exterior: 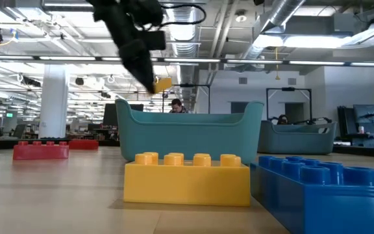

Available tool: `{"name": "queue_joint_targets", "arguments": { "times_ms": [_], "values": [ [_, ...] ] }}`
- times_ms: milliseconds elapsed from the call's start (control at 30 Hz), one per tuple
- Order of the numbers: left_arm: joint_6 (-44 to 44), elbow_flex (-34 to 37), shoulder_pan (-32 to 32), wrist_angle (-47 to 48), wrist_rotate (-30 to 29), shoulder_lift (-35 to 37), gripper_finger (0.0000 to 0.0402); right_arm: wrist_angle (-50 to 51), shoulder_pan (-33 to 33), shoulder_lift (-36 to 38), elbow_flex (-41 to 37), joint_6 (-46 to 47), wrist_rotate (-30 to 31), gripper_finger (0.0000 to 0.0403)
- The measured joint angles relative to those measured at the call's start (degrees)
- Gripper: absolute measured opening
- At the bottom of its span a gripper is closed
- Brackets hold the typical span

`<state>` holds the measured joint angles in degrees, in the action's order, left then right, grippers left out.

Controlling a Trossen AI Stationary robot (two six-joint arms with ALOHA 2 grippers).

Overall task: Sort & place blocks by color
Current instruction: Put the yellow game piece into the yellow bin, then put the blue game piece into the blue bin

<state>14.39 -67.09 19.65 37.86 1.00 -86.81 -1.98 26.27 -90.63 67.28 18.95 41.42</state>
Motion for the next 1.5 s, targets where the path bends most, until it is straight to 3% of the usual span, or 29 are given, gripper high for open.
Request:
{"name": "queue_joint_targets", "arguments": {
  "times_ms": [267,433,733,933,1067,1233,1367,1500],
  "values": [
    [4.4,-10.7,3.6,1.2,2.9,-13.6,0.0106,0.9,-0.2,0.1,0.1,0.0,0.6,0.0302],
    [4.7,-14.3,5.1,1.5,2.9,-17.6,0.0138,1.8,-0.2,0.1,0.1,0.0,0.6,0.0302],
    [2.7,-14.6,8.1,2.9,2.2,-15.7,0.0231,1.9,0.0,0.1,0.1,0.0,0.6,0.0302],
    [-0.1,-13.9,8.3,5.3,2.8,-8.2,0.0242,2.0,0.0,0.1,0.1,0.0,1.1,0.0302],
    [-3.4,-9.4,7.1,0.9,5.7,1.2,0.0226,2.0,0.0,0.1,0.1,0.1,1.1,0.0302],
    [-10.0,4.2,2.7,-13.5,9.5,14.5,0.0205,1.9,-0.1,0.1,0.0,0.1,1.1,0.0302],
    [-16.0,16.9,-3.0,-26.2,7.5,23.7,0.0190,1.7,-0.5,0.1,0.0,0.1,1.5,0.0302],
    [-21.1,27.3,-8.6,-34.7,4.1,31.1,0.0179,1.7,-0.4,0.1,0.0,0.1,6.6,0.0302]
  ]
}}
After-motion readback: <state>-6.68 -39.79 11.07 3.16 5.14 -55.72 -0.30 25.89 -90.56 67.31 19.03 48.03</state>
